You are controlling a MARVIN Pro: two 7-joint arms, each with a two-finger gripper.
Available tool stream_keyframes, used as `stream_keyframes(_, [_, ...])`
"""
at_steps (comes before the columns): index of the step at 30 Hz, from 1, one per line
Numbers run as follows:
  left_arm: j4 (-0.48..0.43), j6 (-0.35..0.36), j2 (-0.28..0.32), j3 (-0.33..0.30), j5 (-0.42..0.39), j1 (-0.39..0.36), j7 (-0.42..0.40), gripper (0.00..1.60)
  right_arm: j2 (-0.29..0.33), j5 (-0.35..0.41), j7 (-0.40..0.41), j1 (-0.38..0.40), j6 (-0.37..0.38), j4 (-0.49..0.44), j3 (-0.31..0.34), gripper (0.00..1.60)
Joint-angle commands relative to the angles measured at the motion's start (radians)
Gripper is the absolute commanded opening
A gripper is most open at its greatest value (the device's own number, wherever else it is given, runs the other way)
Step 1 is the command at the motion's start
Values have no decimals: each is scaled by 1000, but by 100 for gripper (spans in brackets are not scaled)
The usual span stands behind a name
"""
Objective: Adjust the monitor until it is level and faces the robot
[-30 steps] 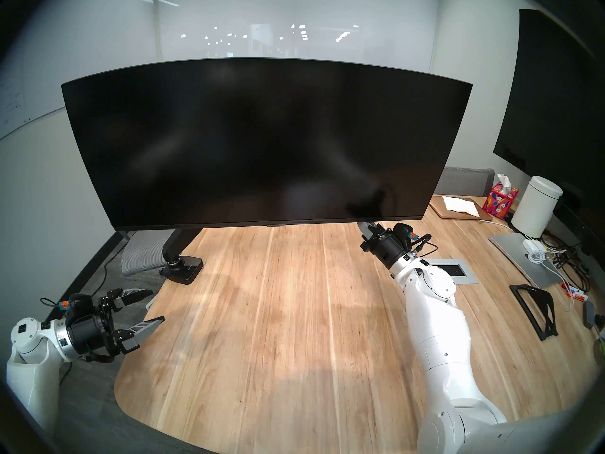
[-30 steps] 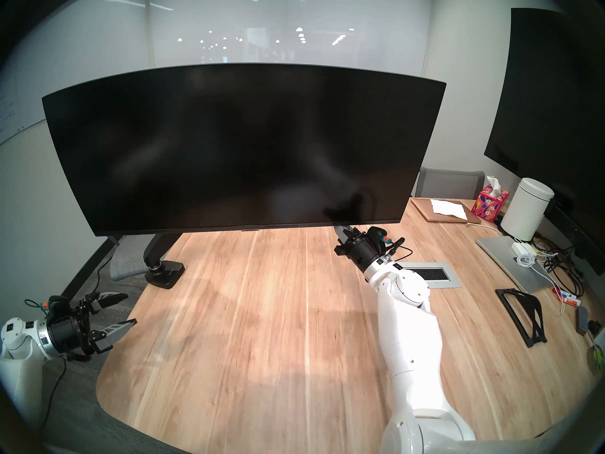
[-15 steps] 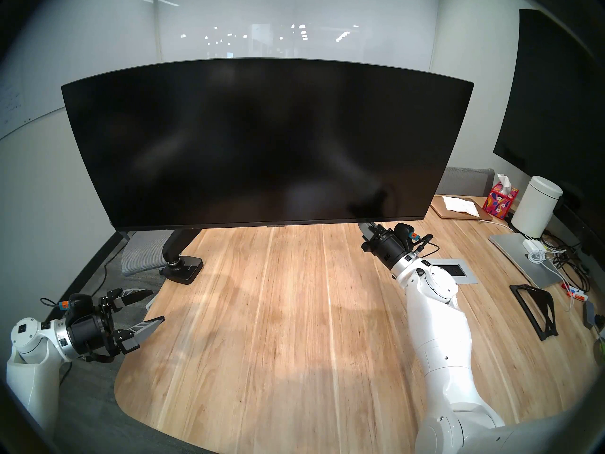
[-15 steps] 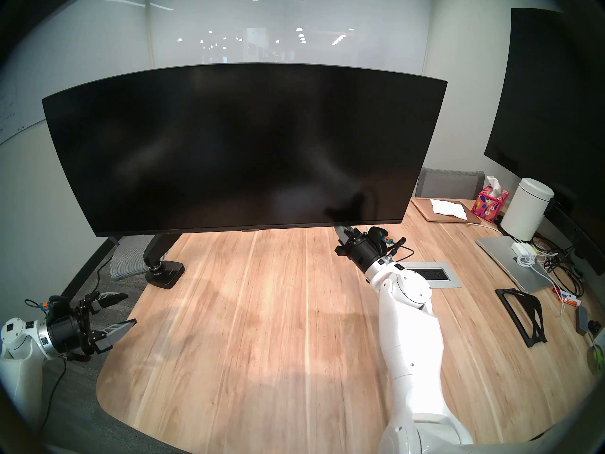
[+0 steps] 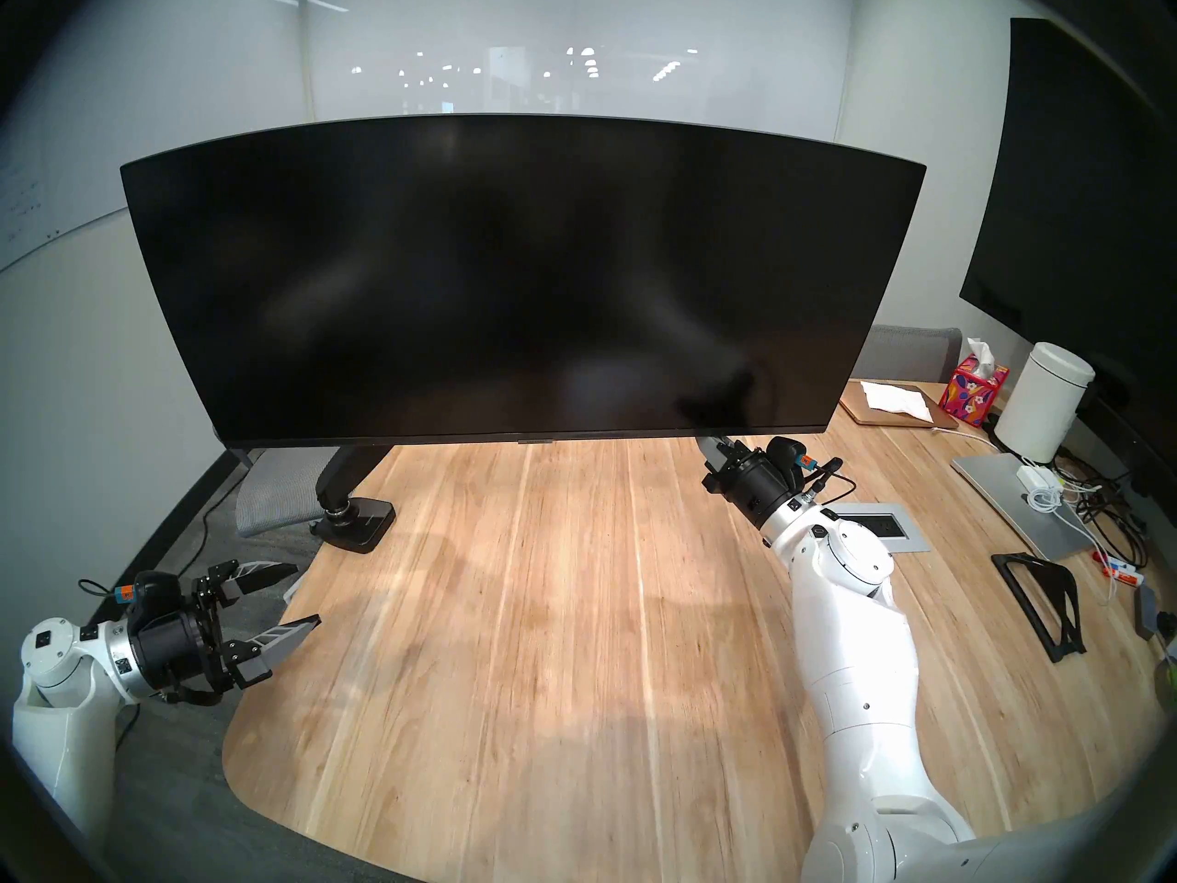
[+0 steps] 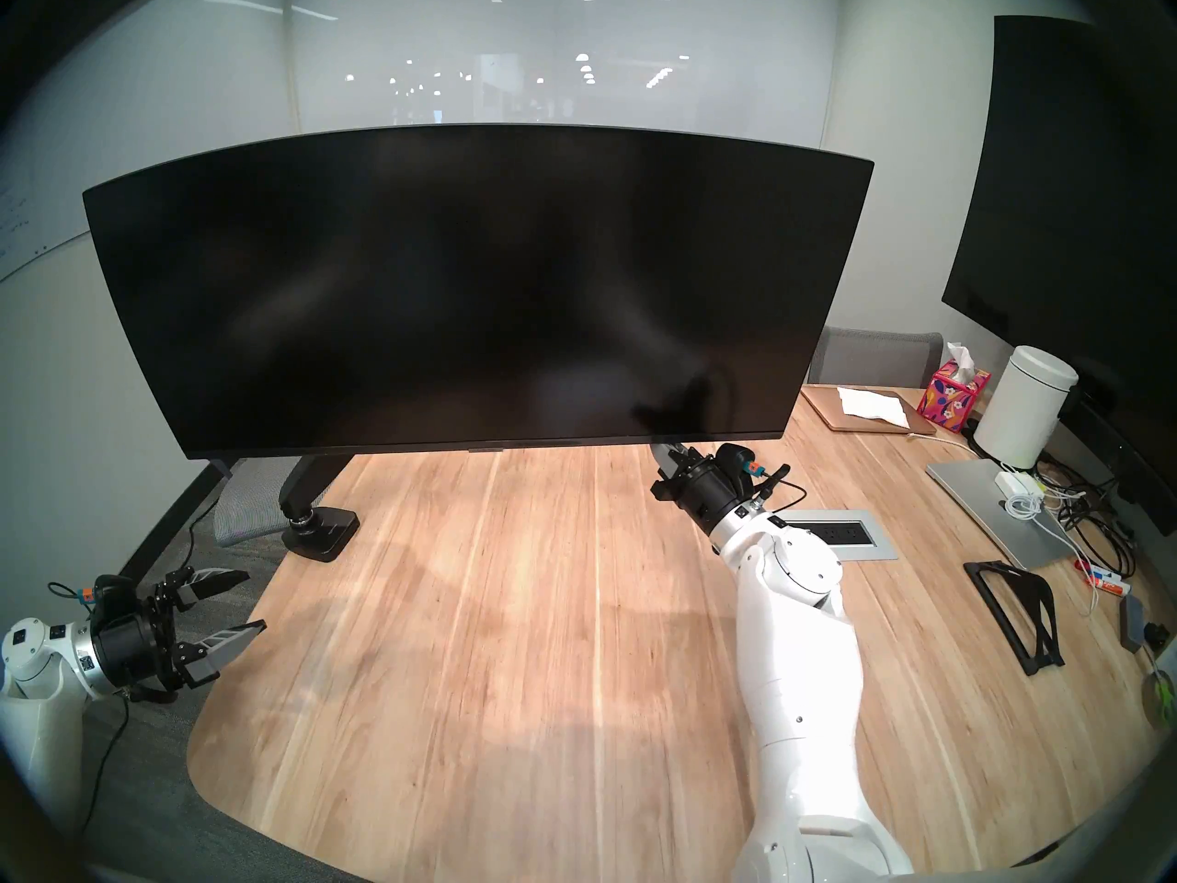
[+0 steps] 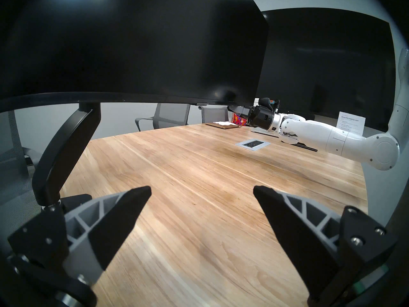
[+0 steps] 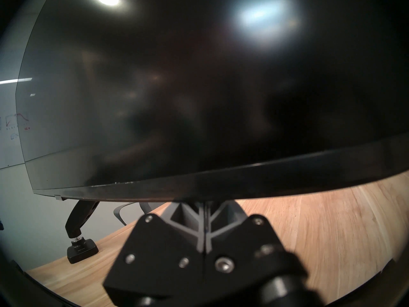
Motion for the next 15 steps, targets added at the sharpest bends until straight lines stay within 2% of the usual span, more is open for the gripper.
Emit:
stream_keyframes(1, [-9,1,-2,-6,-3,1,1,160,-31,11,-16,25,14,-82,-8,0])
stream_keyframes(15, [-10,1,-2,-7,-3,2,1,160,-38,-6,-48,15,30,-74,-14,0])
